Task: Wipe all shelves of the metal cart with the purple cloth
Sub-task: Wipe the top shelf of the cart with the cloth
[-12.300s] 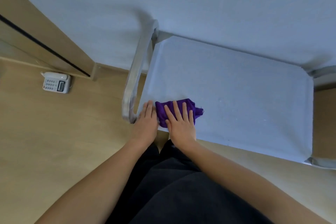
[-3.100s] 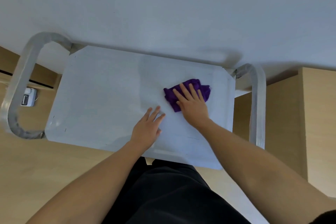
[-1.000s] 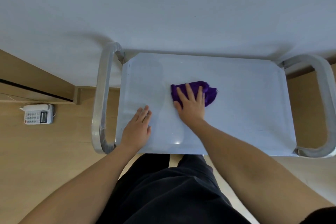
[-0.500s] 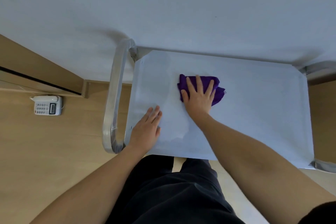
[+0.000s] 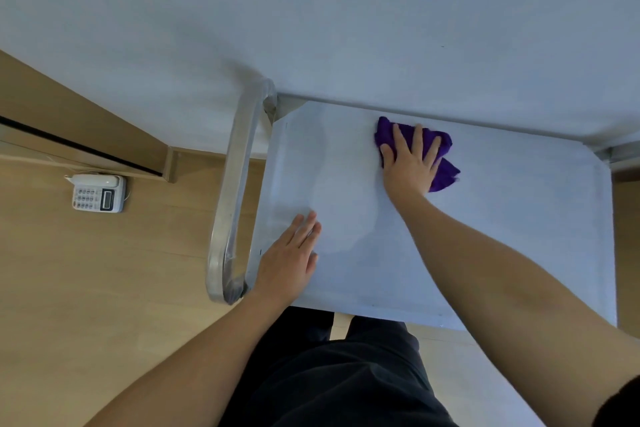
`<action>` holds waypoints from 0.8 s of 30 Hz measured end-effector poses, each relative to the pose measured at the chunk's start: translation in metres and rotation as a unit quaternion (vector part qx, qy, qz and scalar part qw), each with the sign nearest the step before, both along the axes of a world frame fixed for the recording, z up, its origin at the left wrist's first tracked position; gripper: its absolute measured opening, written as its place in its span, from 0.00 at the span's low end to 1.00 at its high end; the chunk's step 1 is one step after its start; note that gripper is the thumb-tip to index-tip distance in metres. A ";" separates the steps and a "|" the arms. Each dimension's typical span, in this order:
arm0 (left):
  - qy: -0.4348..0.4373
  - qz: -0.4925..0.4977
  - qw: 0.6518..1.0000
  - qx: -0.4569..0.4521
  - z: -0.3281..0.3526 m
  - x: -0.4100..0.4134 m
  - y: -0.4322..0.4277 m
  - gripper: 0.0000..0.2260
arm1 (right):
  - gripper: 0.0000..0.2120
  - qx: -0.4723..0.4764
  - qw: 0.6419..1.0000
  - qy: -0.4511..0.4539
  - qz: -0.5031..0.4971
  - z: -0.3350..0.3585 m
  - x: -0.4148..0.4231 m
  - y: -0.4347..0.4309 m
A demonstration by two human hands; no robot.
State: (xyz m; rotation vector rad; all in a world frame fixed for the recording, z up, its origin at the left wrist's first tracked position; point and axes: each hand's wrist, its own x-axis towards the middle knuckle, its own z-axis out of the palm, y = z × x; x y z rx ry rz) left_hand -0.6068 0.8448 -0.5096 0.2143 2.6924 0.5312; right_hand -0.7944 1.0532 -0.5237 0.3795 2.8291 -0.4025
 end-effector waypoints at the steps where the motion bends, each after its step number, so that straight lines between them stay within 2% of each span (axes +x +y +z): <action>1: 0.000 0.003 1.000 0.002 0.000 0.000 0.000 0.25 | 0.25 0.006 1.000 -0.002 -0.017 0.001 0.000 -0.009; 3: 0.006 0.008 1.000 0.003 0.000 0.000 0.000 0.24 | 0.24 0.014 1.000 0.000 0.019 0.004 0.011 -0.045; 5: 0.011 0.012 1.000 0.006 0.002 0.000 -0.001 0.24 | 0.24 0.001 0.988 0.003 0.157 0.005 0.031 -0.089; 7: 0.012 0.024 1.000 0.013 0.001 -0.001 -0.002 0.23 | 0.23 -0.006 0.944 0.003 0.330 0.007 0.049 -0.119; 9: 0.009 0.020 1.000 0.010 -0.001 -0.001 -0.003 0.24 | 0.23 -0.008 0.913 0.018 0.408 0.006 0.048 -0.119; 11: 0.011 0.006 1.000 0.010 -0.002 -0.001 -0.003 0.25 | 0.23 -0.013 0.928 0.044 0.369 0.002 0.035 -0.098; 13: 0.012 0.003 1.000 0.016 -0.002 0.000 -0.003 0.24 | 0.23 -0.003 0.970 0.054 0.237 -0.001 0.019 -0.068; 15: 0.012 0.002 1.000 0.017 -0.001 0.000 -0.003 0.24 | 0.24 -0.002 0.995 0.043 0.093 -0.001 0.002 -0.044; 17: 0.012 0.005 1.000 0.018 -0.001 0.001 -0.003 0.24 | 0.24 -0.013 0.999 0.038 0.008 0.000 -0.007 -0.043; 19: 0.014 0.012 1.000 0.020 -0.001 0.001 -0.003 0.24 | 0.24 -0.017 0.999 0.034 -0.030 0.002 -0.006 -0.068; 21: 0.012 0.013 1.000 0.021 0.000 0.000 -0.003 0.24 | 0.23 -0.029 0.999 0.031 0.021 0.002 0.005 -0.103; 22: 0.010 0.014 1.000 0.023 0.001 -0.001 -0.003 0.24 | 0.23 -0.032 0.995 0.027 0.092 0.002 0.014 -0.121; 24: 0.003 0.020 0.999 0.030 0.001 -0.001 -0.002 0.24 | 0.22 -0.035 0.963 0.029 0.266 0.002 0.030 -0.146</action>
